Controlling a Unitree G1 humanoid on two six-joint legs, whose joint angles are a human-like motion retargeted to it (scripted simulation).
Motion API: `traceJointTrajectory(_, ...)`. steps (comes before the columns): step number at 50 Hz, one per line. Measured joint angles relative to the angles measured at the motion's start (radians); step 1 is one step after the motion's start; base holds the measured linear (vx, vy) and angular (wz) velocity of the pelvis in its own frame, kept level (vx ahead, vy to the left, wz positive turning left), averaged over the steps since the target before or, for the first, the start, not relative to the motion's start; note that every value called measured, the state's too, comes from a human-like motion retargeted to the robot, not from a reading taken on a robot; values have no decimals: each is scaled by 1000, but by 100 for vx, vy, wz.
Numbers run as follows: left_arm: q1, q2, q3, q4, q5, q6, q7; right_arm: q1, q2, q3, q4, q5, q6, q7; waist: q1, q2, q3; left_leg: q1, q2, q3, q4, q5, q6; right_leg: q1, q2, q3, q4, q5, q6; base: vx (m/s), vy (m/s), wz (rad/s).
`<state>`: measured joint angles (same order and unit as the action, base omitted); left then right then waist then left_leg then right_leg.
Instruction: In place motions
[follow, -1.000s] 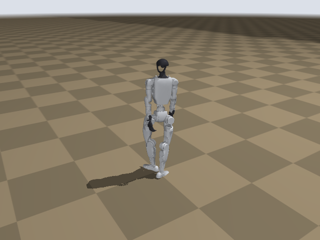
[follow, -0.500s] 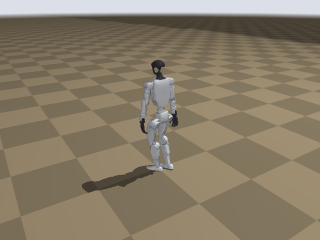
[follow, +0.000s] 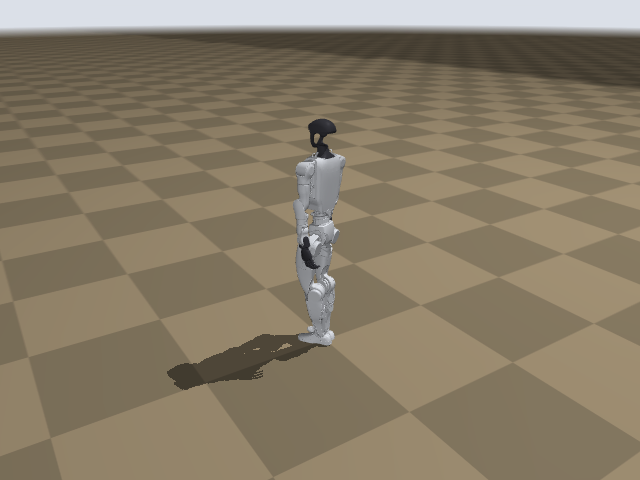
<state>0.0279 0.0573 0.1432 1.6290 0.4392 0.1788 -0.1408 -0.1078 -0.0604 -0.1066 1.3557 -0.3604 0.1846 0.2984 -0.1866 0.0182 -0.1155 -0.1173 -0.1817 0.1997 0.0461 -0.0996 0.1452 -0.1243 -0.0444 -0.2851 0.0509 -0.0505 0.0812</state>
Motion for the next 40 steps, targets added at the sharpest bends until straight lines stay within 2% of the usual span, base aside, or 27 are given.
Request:
traceJointTrajectory(4,-15,-5,30,1,-30,24,-16,0,18,24,-52,16,-25,14,21,1,-16,-21,21,20,21,4,-12,10,8,17,-8,-3,-7,12,-3,4)
traceJointTrajectory(8,-34,7,-9,-35,-6,41,4,8,19,58,-47,-6,-41,-18,29,-5,-15,-7,25,7,20,6,-19,29,9,-2,-7,-11,-17,9,-1,23)
traceJointTrajectory(15,-65,14,-63,-83,35,27,-17,37,6,94,51,-111,-10,0,34,-6,-33,1,30,-16,15,13,-22,52,18,-24,-15,-20,-26,9,-2,21)
traceJointTrajectory(26,-94,-8,-77,-96,19,0,-82,101,-24,99,186,-236,56,-65,41,3,-44,8,38,-17,-1,21,-23,59,25,-36,-19,-20,-33,2,0,3)
traceJointTrajectory(35,-69,2,-68,-68,49,10,-86,103,-37,57,188,-193,51,-34,26,15,-48,12,48,-4,-9,18,-25,53,33,-27,-17,-16,-36,0,0,5)
traceJointTrajectory(38,-66,6,-47,-45,33,8,-92,90,-32,48,174,-170,48,-30,-117,29,-52,19,25,-142,-8,21,-28,44,10,-162,-18,-10,-38,1,-1,189)
traceJointTrajectory(40,-61,8,-32,-37,24,5,-97,86,-27,59,163,-173,45,-30,-158,29,-56,26,18,-177,-13,23,-32,47,6,-197,-20,-12,-42,0,-1,66)
